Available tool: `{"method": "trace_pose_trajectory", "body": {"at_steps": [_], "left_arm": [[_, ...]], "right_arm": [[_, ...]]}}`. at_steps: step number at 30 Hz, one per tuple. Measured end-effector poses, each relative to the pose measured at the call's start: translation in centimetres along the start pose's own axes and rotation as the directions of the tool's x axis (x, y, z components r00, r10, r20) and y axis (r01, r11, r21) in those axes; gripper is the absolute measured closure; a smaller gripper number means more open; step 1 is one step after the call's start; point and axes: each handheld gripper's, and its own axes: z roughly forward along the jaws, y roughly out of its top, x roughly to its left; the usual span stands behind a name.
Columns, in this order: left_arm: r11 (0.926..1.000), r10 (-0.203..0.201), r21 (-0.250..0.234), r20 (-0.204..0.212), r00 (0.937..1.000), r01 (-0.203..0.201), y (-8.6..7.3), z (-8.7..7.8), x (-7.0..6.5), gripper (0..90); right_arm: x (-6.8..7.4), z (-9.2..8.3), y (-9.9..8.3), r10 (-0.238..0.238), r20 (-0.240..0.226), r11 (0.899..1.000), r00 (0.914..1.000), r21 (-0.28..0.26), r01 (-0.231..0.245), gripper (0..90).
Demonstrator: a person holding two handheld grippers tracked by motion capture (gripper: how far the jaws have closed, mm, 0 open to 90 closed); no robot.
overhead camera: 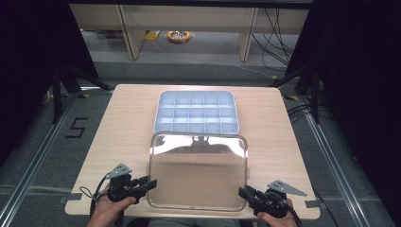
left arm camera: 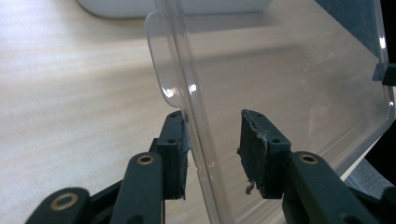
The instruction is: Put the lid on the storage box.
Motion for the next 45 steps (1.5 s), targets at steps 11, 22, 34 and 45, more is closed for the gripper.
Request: {"method": "trace_pose_trajectory", "body": {"at_steps": [11, 22, 34, 45], "left_arm": [[0.9996, 0.023, -0.017, -0.022, 0.9995, -0.023, 1.7, 0.1, -0.1, 62.0], [0.9975, 0.053, -0.044, -0.047, 0.9975, -0.055, 4.6, 1.5, 0.1, 60.9], [0.9943, 0.061, -0.083, -0.083, 0.9946, -0.068, 7.9, 2.4, 0.6, 60.0], [0.9935, 0.011, -0.112, -0.079, 0.9968, -0.020, 11.1, 3.7, 2.0, 60.7]], "right_arm": [[0.2, 0.3, 1.6, -0.023, 0.018, 0.999, 0.9996, -0.023, 0.024, 67.3], [-0.8, 1.1, 5.2, -0.040, 0.051, 0.997, 0.9979, -0.064, 0.043, 67.2], [-1.4, 2.5, 9.4, -0.057, 0.075, 0.992, 0.9956, -0.109, 0.065, 66.2], [-1.9, 4.1, 13.2, -0.063, 0.107, 0.987, 0.9923, -0.142, 0.078, 65.6]]}}
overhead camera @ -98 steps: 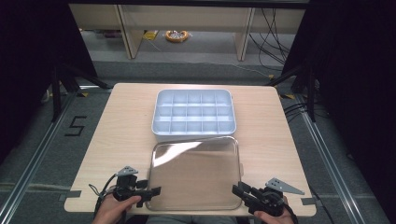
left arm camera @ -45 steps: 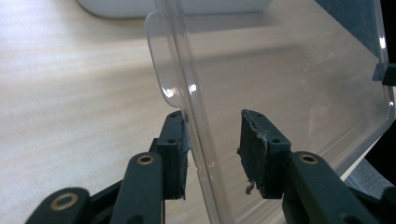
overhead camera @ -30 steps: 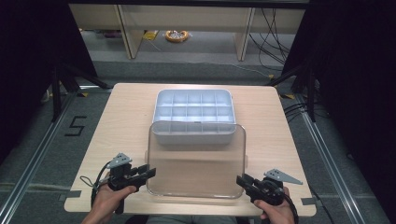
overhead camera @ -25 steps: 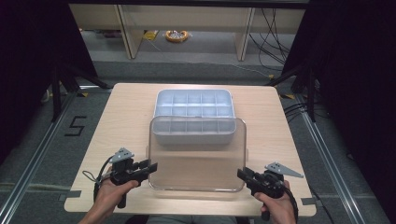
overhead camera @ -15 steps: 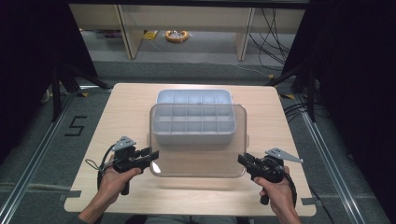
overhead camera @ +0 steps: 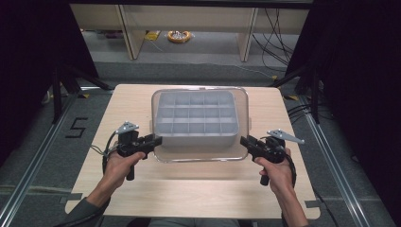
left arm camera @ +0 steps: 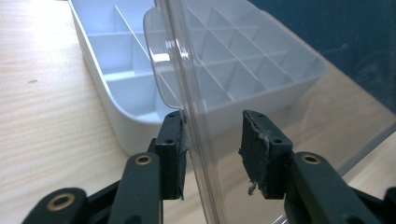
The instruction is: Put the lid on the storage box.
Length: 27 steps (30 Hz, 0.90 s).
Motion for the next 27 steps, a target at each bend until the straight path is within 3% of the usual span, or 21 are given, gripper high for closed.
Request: {"method": "trace_pose_trajectory", "body": {"at_steps": [1, 2, 3, 4, 5, 6, 11, 12, 16, 17, 19, 21, 23, 25, 26, 27], "left_arm": [[1.0000, -0.007, -0.002, -0.001, 1.0000, 0.007, 0.3, 0.2, 0.2, 60.7], [0.9998, -0.018, -0.003, 0.000, 0.9998, 0.018, 0.5, 0.3, 0.4, 60.6], [0.9998, -0.016, -0.008, -0.005, 0.9999, 0.016, 0.8, 0.5, 0.5, 60.5], [0.9997, -0.020, -0.014, -0.012, 0.9997, 0.020, 1.0, 0.6, 0.7, 60.5], [0.9996, -0.023, -0.019, -0.015, 0.9996, 0.022, 1.3, 0.7, 0.8, 60.6], [0.9996, -0.020, -0.018, -0.016, 0.9997, 0.020, 1.6, 0.8, 0.9, 60.7], [0.9989, -0.033, -0.034, -0.033, 0.9989, 0.032, 3.2, 1.2, 1.4, 60.8], [0.9987, -0.037, -0.037, -0.038, 0.9986, 0.035, 3.5, 1.4, 1.6, 60.6], [0.9978, -0.054, -0.040, -0.048, 0.9974, 0.052, 4.5, 1.9, 2.0, 60.6], [0.9978, -0.052, -0.044, -0.047, 0.9975, 0.050, 4.7, 2.1, 2.0, 60.6], [0.9977, -0.056, -0.041, -0.051, 0.9971, 0.054, 5.2, 2.4, 2.1, 60.7], [0.9972, -0.065, -0.040, -0.054, 0.9964, 0.063, 5.6, 2.9, 2.3, 60.6], [0.9969, -0.072, -0.034, -0.058, 0.9957, 0.071, 5.9, 3.5, 2.5, 60.3], [0.9963, -0.083, -0.030, -0.068, 0.9943, 0.081, 6.1, 4.0, 2.7, 60.0], [0.9956, -0.090, -0.031, -0.069, 0.9936, 0.088, 6.2, 4.3, 2.8, 59.8], [0.9952, -0.095, -0.031, -0.070, 0.9930, 0.093, 6.2, 4.5, 3.0, 59.6]], "right_arm": [[0.2, 0.2, 0.3, 0.026, -0.010, 1.000, 0.9996, -0.011, -0.026, 65.6], [0.4, 0.4, 0.6, 0.046, 0.008, 0.999, 0.9989, -0.002, -0.046, 65.5], [0.1, 0.7, 0.9, 0.011, -0.001, 1.000, 0.9999, -0.019, -0.011, 65.4], [0.5, 0.8, 1.2, 0.047, 0.007, 0.999, 0.9989, 0.000, -0.047, 65.4], [0.2, 1.2, 1.5, 0.007, 0.002, 1.000, 1.0000, -0.016, -0.007, 65.4], [0.4, 1.4, 1.7, 0.039, 0.006, 0.999, 0.9992, -0.008, -0.039, 65.4], [-0.1, 2.9, 2.8, 0.014, 0.020, 1.000, 0.9997, -0.019, -0.014, 64.1], [0.3, 2.9, 3.0, 0.058, 0.019, 0.998, 0.9981, -0.009, -0.058, 64.1], [0.1, 3.7, 3.7, 0.040, 0.026, 0.999, 0.9989, -0.024, -0.040, 64.0], [0.2, 3.8, 3.9, 0.063, 0.024, 0.998, 0.9977, -0.024, -0.063, 63.8], [-0.2, 4.1, 4.2, 0.039, 0.042, 0.999, 0.9984, -0.014, -0.039, 63.8], [-0.3, 4.4, 4.5, 0.070, 0.033, 0.997, 0.9970, -0.022, -0.069, 63.7], [-0.6, 4.8, 4.7, 0.046, 0.051, 0.999, 0.9976, -0.031, -0.045, 63.7], [-0.4, 5.0, 4.9, 0.077, 0.059, 0.997, 0.9953, -0.021, -0.076, 63.7], [-0.8, 5.3, 4.9, 0.035, 0.070, 0.999, 0.9969, -0.028, -0.033, 63.7], [-0.6, 5.4, 5.0, 0.064, 0.071, 0.998, 0.9954, -0.021, -0.063, 63.7]]}}
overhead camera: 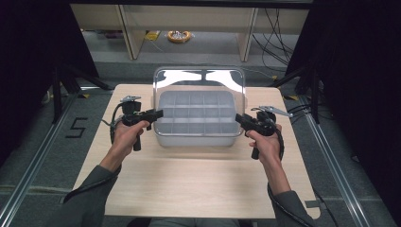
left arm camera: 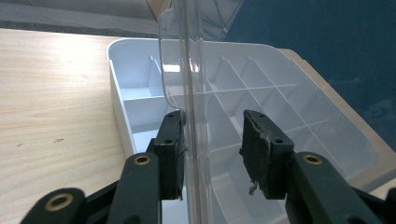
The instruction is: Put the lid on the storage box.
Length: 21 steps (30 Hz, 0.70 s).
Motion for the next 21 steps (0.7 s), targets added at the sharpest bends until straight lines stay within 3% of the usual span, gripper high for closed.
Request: {"method": "trace_pose_trajectory", "body": {"at_steps": [2, 3, 4, 6, 8, 10, 12, 15, 17, 19, 21], "left_arm": [[0.9999, -0.013, -0.002, -0.006, 0.9999, 0.013, 0.1, 0.3, 0.3, 59.4], [0.9998, -0.018, -0.003, -0.005, 0.9998, 0.018, 0.1, 0.4, 0.4, 59.4], [0.9997, -0.023, 0.001, -0.009, 0.9997, 0.023, 0.2, 0.5, 0.6, 59.3], [0.9994, -0.035, 0.006, -0.018, 0.9992, 0.036, 0.1, 0.8, 0.9, 59.0], [0.9989, -0.045, 0.010, -0.018, 0.9988, 0.045, 0.0, 1.1, 1.3, 58.8], [0.9980, -0.062, 0.016, -0.021, 0.9979, 0.062, -0.1, 1.4, 1.5, 58.5], [0.9968, -0.075, 0.025, -0.023, 0.9970, 0.075, -0.3, 1.6, 1.7, 58.0], [0.9959, -0.084, 0.034, -0.023, 0.9962, 0.084, -0.4, 1.9, 2.0, 57.3], [0.9951, -0.090, 0.038, -0.023, 0.9957, 0.091, -0.4, 2.2, 2.0, 57.0], [0.9942, -0.097, 0.046, -0.019, 0.9951, 0.098, -0.5, 2.3, 2.1, 56.9], [0.9933, -0.104, 0.049, -0.018, 0.9944, 0.105, -0.6, 2.4, 2.1, 56.7]], "right_arm": [[-0.2, 0.4, 0.1, -0.011, -0.002, 1.000, 0.9999, 0.004, 0.011, 63.6], [0.0, 0.6, 0.1, 0.010, 0.002, 1.000, 0.9999, 0.010, -0.010, 63.5], [-0.1, 0.8, 0.2, -0.007, -0.001, 1.000, 1.0000, 0.011, 0.007, 63.5], [0.2, 1.3, 0.1, 0.016, 0.008, 1.000, 0.9998, 0.021, -0.017, 63.5], [-0.1, 1.8, 0.1, -0.012, 0.009, 1.000, 0.9999, 0.015, 0.012, 63.4], [0.2, 2.0, 0.0, 0.032, 0.016, 0.999, 0.9993, 0.036, -0.033, 63.4], [-0.1, 2.2, -0.1, 0.009, 0.008, 0.999, 0.9999, 0.034, -0.010, 63.0], [0.1, 2.5, -0.3, 0.047, 0.012, 0.998, 0.9988, 0.043, -0.048, 62.4], [0.1, 2.7, -0.4, 0.057, 0.022, 0.997, 0.9981, 0.049, -0.058, 61.8], [-0.3, 2.8, -0.4, 0.037, 0.010, 0.998, 0.9993, 0.046, -0.038, 61.7], [-0.3, 2.9, -0.5, 0.055, 0.025, 0.997, 0.9982, 0.051, -0.056, 61.3]]}}
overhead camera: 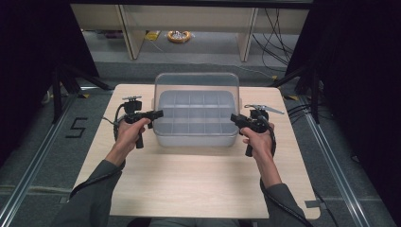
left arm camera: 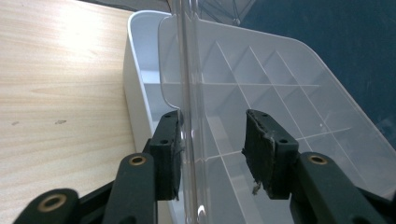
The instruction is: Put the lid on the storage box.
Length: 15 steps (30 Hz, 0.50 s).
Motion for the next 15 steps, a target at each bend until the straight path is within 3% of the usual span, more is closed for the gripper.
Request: {"method": "trace_pose_trajectory", "body": {"at_steps": [1, 4, 5, 8, 10, 11, 13, 15], "left_arm": [[1.0000, -0.004, 0.006, 0.001, 1.0000, 0.004, 0.0, 0.1, 0.1, 56.7], [0.9999, -0.012, 0.008, -0.002, 0.9999, 0.012, -0.1, 0.3, 0.1, 56.3], [0.9999, -0.013, 0.008, -0.004, 0.9999, 0.013, -0.1, 0.4, 0.2, 56.1], [0.9997, -0.019, 0.015, -0.004, 0.9998, 0.019, -0.2, 0.7, 0.3, 55.7], [0.9996, -0.023, 0.018, -0.008, 0.9997, 0.023, -0.3, 0.9, 0.5, 55.3], [0.9996, -0.023, 0.018, -0.012, 0.9997, 0.023, -0.3, 1.0, 0.6, 55.0], [0.9995, -0.024, 0.022, -0.019, 0.9995, 0.024, -0.5, 1.2, 0.6, 54.0], [0.9991, -0.033, 0.027, -0.020, 0.9993, 0.033, -0.6, 1.5, 0.7, 53.0]], "right_arm": [[-0.3, 0.0, 0.0, -0.022, -0.007, 1.000, 0.9997, -0.001, 0.022, 61.0], [-0.1, 0.3, -0.1, 0.012, 0.010, 1.000, 0.9999, 0.007, -0.012, 60.3], [-0.4, 0.5, -0.1, -0.019, 0.003, 1.000, 0.9998, -0.003, 0.019, 60.2], [-0.3, 0.7, -0.1, 0.011, 0.008, 1.000, 0.9999, 0.007, -0.011, 59.7], [-0.6, 1.0, -0.2, -0.003, 0.015, 1.000, 0.9999, 0.005, 0.003, 59.4], [-0.3, 1.0, -0.2, 0.041, 0.012, 0.999, 0.9991, 0.018, -0.041, 59.3], [-0.6, 1.2, -0.2, 0.000, 0.023, 1.000, 0.9997, 0.006, 0.000, 58.9], [-0.6, 1.4, -0.2, 0.000, 0.029, 1.000, 0.9996, 0.010, 0.000, 58.6]]}}
